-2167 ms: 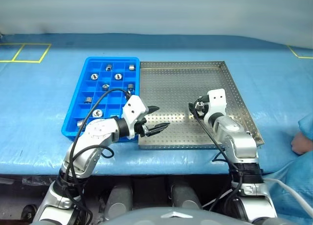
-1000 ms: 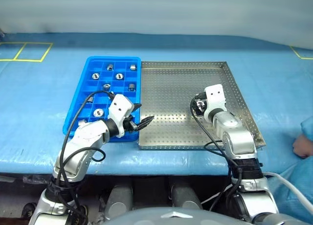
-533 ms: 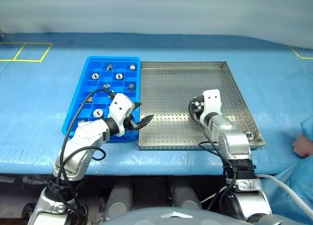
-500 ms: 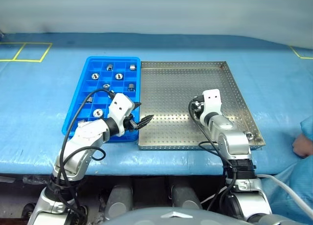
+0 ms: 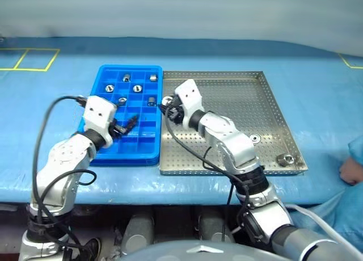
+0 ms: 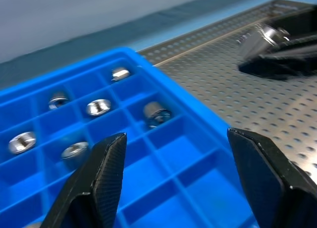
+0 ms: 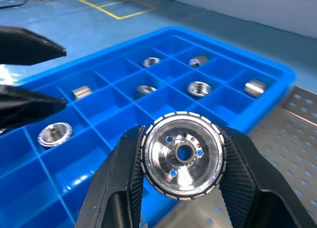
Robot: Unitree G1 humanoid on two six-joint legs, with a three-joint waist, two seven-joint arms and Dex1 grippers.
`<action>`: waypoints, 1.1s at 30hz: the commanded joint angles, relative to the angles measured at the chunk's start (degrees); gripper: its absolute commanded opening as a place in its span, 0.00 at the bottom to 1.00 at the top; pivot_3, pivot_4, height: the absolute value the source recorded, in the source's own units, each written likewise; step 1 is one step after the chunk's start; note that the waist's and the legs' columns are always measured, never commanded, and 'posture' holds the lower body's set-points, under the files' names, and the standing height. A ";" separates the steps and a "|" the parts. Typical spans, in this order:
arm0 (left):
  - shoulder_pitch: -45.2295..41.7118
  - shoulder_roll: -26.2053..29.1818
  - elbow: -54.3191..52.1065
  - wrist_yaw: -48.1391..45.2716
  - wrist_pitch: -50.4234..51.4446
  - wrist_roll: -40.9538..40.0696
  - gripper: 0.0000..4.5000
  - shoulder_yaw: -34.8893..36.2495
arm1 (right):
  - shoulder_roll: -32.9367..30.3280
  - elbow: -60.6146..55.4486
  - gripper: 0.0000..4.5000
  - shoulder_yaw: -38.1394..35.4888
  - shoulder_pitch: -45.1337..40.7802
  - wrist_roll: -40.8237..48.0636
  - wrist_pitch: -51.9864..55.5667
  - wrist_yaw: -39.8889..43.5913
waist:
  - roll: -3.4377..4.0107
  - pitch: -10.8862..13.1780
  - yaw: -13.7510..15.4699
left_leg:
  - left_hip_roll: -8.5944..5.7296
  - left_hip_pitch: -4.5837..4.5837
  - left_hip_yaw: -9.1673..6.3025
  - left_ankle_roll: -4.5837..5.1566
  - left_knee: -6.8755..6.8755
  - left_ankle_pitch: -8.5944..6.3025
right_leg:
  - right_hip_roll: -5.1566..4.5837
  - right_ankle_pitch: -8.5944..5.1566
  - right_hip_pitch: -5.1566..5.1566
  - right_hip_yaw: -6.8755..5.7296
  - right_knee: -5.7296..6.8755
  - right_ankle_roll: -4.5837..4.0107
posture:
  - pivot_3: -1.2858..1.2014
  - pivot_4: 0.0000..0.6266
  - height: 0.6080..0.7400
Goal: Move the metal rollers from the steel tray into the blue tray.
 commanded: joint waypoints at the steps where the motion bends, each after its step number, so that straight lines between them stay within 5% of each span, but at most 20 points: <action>1: 1.03 -0.99 -3.79 5.88 3.78 2.24 0.79 3.57 | 2.08 7.65 0.38 0.63 -3.97 -0.04 -5.39 3.10 | -0.02 0.00 0.71 | -0.01 0.00 0.00 -0.01 0.00 0.01 | -0.01 0.00 0.01 -0.01 -0.01 -0.01 | 0.62 0.24 1.00; 17: 5.56 -6.39 -7.36 11.91 6.45 3.94 0.79 2.57 | 10.01 45.66 0.38 -5.22 -21.12 -2.27 -21.29 5.33 | -0.03 0.00 4.74 | -0.01 0.03 -0.11 -0.23 -0.10 0.13 | 0.03 -0.10 0.00 -0.13 0.04 -0.26 | 0.66 0.24 1.00; 23: 4.30 -6.14 -6.15 10.99 5.97 3.79 0.79 0.23 | 9.57 50.67 0.83 -6.16 -22.07 -5.23 -25.76 1.91 | -0.03 0.00 5.04 | -0.01 0.03 -0.12 -0.27 -0.14 0.15 | 0.03 -0.12 -0.01 -0.14 0.03 -0.28 | 0.64 0.24 1.00; 24: 3.88 -6.15 -5.82 10.58 5.80 3.60 0.79 -0.21 | 9.23 49.01 0.89 -6.31 -21.42 -5.46 -25.90 1.57 | -0.03 0.00 4.96 | -0.01 0.02 -0.11 -0.27 -0.13 0.15 | 0.03 -0.12 -0.01 -0.14 0.03 -0.28 | 0.64 0.24 1.00; 30: 0.69 -7.89 -5.23 6.42 2.97 0.20 0.79 -2.29 | 5.28 23.90 0.89 -6.99 -12.21 -4.69 -18.69 1.11 | -0.03 0.00 4.85 | -0.01 -0.02 -0.15 -0.29 -0.18 0.16 | 0.02 -0.12 -0.03 -0.16 0.01 -0.29 | 0.62 0.24 1.00; 33: -3.24 -13.05 -3.73 2.04 0.30 -6.05 0.79 -4.84 | -4.58 3.53 0.89 -6.82 -1.59 -10.28 -9.20 -0.25 | -0.03 -0.01 5.85 | -0.11 -0.09 -0.23 -0.31 -0.14 0.17 | -0.10 -0.12 0.01 -0.22 -0.03 -0.29 | 0.60 0.24 1.00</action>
